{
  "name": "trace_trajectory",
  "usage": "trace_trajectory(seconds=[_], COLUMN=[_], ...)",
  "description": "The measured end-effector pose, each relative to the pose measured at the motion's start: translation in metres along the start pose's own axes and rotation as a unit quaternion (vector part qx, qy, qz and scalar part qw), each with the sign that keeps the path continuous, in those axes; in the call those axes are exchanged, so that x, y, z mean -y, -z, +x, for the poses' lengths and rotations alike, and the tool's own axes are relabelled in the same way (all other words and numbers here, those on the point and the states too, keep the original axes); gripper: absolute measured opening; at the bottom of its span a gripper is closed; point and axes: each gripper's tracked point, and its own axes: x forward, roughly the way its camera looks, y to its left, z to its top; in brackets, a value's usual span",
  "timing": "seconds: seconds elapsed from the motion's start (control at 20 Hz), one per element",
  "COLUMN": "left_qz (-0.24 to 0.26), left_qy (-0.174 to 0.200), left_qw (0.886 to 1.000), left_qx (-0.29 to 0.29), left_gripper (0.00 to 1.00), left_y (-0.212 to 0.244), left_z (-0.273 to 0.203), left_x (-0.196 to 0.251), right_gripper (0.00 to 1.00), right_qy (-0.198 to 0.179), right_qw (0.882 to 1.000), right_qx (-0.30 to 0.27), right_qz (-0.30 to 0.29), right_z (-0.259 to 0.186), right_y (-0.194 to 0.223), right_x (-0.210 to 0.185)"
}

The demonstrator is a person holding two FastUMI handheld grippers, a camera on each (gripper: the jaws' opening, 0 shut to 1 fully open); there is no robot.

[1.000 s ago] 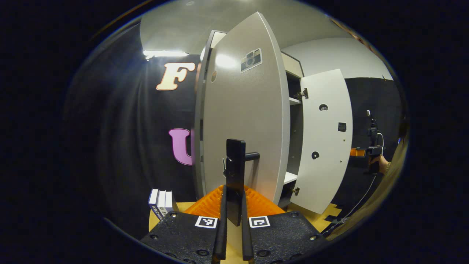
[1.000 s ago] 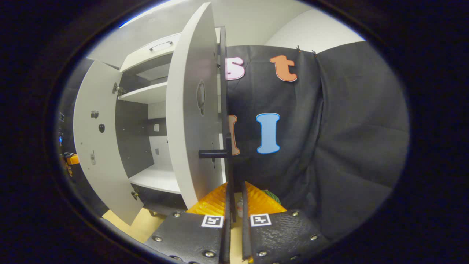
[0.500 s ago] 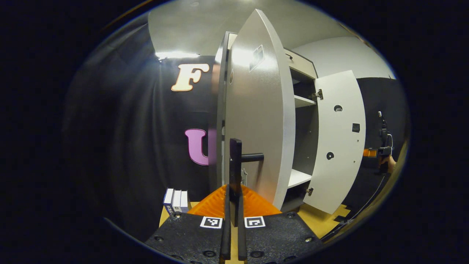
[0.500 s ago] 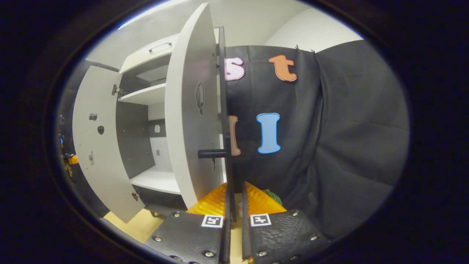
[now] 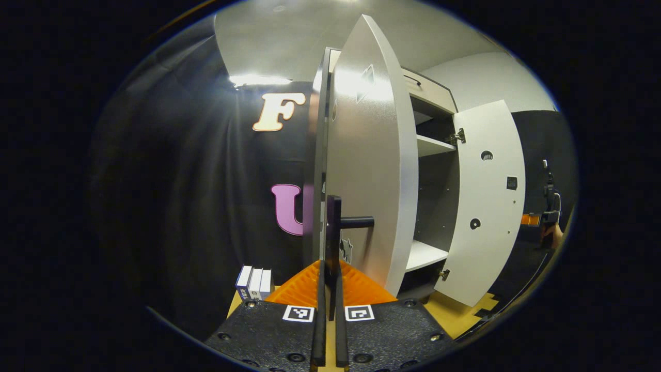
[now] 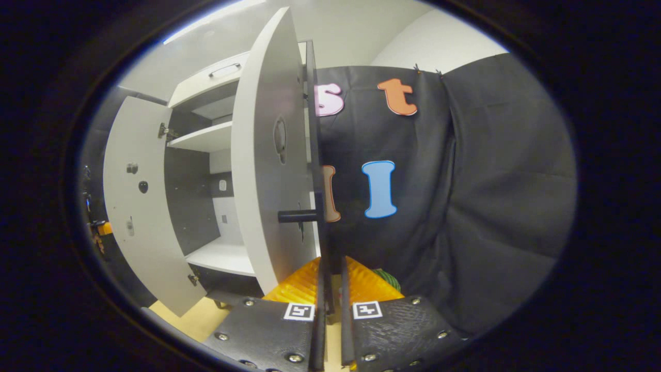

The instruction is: Open the right door of the double-door shoe cabinet with the right hand, and open the left door with the left hand.

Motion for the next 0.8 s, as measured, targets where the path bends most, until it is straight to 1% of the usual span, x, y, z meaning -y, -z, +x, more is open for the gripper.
trace_trajectory(seconds=[0.1,0.2,0.3,0.35,0.4,0.45,0.55,0.6,0.65,0.7,0.75,0.8], left_qz=[0.002,0.007,0.009,0.007,0.005,0.004,0.004,0.001,0.001,0.006,0.011,0.021], left_qy=[-0.017,-0.032,-0.04,-0.039,-0.042,-0.045,-0.06,-0.062,-0.064,-0.065,-0.062,-0.066], left_qw=[1.0,0.999,0.999,0.999,0.999,0.999,0.998,0.998,0.998,0.998,0.998,0.998], left_qx=[-0.002,-0.012,-0.017,-0.006,0.009,0.021,0.031,0.027,0.024,0.02,0.014,0.008], left_gripper=[0.07,0.11,0.12,0.1,0.11,0.1,0.11,0.17,0.1,0.07,0.0,0.07], left_y=[0.001,0.008,0.011,0.004,-0.006,-0.014,-0.026,-0.028,-0.03,-0.031,-0.03,-0.031], left_z=[0.002,0.001,-0.004,-0.006,-0.01,-0.014,-0.025,-0.03,-0.035,-0.037,-0.04,-0.046], left_x=[-0.002,-0.003,-0.002,0.002,0.004,0.004,0.002,0.006,0.011,0.015,0.025,0.032], right_gripper=[0.13,0.13,0.13,0.14,0.19,0.15,0.15,0.15,0.15,0.15,0.15,0.15], right_qy=[-0.001,-0.001,0.002,0.004,0.007,0.011,0.017,0.018,0.018,0.019,0.016,0.013], right_qw=[1.0,1.0,1.0,1.0,1.0,0.999,0.998,0.998,0.997,0.996,0.996,0.996], right_qx=[0.0,0.001,0.0,0.001,0.0,0.001,0.002,0.004,0.009,0.012,0.014,0.016], right_qz=[0.0,0.0,-0.006,-0.01,-0.019,-0.031,-0.054,-0.066,-0.075,-0.081,-0.087,-0.091], right_z=[0.0,0.0,-0.001,-0.001,-0.001,-0.003,-0.003,-0.005,-0.007,-0.01,-0.016,-0.023], right_y=[0.0,0.0,0.0,0.0,0.0,0.0,-0.002,-0.003,-0.008,-0.011,-0.014,-0.016], right_x=[-0.001,0.0,-0.001,-0.002,-0.001,0.001,0.001,0.0,-0.003,-0.005,-0.008,-0.011])
